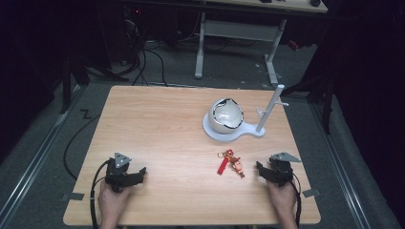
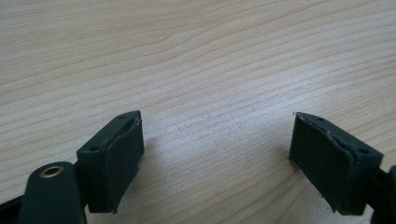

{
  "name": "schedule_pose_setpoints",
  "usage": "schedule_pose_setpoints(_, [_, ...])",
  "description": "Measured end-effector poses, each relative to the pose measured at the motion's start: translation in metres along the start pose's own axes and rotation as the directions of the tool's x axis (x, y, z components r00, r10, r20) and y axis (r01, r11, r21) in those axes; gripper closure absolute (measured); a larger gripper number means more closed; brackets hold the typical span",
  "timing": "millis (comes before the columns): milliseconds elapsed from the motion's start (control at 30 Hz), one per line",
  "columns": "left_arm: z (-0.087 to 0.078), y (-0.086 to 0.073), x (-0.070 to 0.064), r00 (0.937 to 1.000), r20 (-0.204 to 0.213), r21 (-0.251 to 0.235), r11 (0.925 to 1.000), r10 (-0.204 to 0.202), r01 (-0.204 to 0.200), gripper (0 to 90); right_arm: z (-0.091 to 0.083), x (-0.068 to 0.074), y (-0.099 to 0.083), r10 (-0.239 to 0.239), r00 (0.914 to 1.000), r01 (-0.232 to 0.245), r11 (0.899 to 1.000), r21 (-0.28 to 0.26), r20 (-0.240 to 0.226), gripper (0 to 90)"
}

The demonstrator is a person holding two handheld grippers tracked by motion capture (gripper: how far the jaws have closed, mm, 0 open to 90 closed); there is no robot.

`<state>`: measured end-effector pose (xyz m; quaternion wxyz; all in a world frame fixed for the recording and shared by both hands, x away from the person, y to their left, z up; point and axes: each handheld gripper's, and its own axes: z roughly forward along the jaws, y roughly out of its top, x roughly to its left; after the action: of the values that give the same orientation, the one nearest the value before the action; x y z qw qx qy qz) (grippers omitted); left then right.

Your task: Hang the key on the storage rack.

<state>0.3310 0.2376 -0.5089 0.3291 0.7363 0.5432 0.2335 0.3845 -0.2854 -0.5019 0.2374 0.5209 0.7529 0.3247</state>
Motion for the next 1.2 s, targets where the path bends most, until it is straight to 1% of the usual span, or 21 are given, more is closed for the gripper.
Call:
schedule_pose_setpoints(533, [0.0,0.0,0.0001,1.0,0.001,0.0,1.0,-0.001,0.001,18.2,-0.0005,-0.0004,-0.0003,0.004,1.0,-0.004,1.0,-0.001,-0.005,40.9])
schedule_pose_setpoints(700, [0.0,0.0,0.0001,1.0,0.001,0.0,1.0,-0.001,0.001,18.2,-0.001,-0.0015,-0.0008,-0.001,0.9999,0.001,1.0,-0.002,-0.013,42.1])
schedule_pose_setpoints(933, [-0.0001,0.0,0.0002,1.0,0.0,0.0,1.0,-0.001,0.001,18.3,-0.0015,-0.0018,-0.0013,-0.009,0.9999,0.009,1.0,-0.002,-0.01,41.3])
schedule_pose_setpoints(1033, [0.0,0.0,0.0001,1.0,0.001,-0.001,1.0,-0.002,0.002,18.3,-0.0018,-0.0015,-0.0015,-0.006,1.0,0.006,1.0,-0.001,-0.008,41.9])
schedule_pose_setpoints(1067, [-0.0001,0.0,0.0002,1.0,0.0,0.0,1.0,-0.001,0.001,18.3,-0.0026,-0.0022,-0.0022,-0.001,1.0,0.001,1.0,-0.006,-0.002,46.0])
schedule_pose_setpoints(1133, [0.0,0.0,0.0002,1.0,0.001,-0.001,1.0,-0.002,0.002,18.3,-0.0031,-0.0027,-0.0025,0.007,1.0,-0.007,1.0,-0.007,-0.004,46.7])
schedule_pose_setpoints(1167, [0.0,0.0,0.0002,1.0,0.001,0.0,1.0,-0.002,0.002,18.3,-0.0043,-0.0049,-0.0033,0.026,0.9995,-0.026,1.0,-0.011,-0.015,48.0])
schedule_pose_setpoints(1200, [-0.0001,0.0001,0.0002,1.0,0.0,0.0,1.0,-0.001,0.001,18.3,-0.005,-0.0056,-0.0039,0.03,0.9994,-0.031,0.999,-0.013,-0.014,48.7])
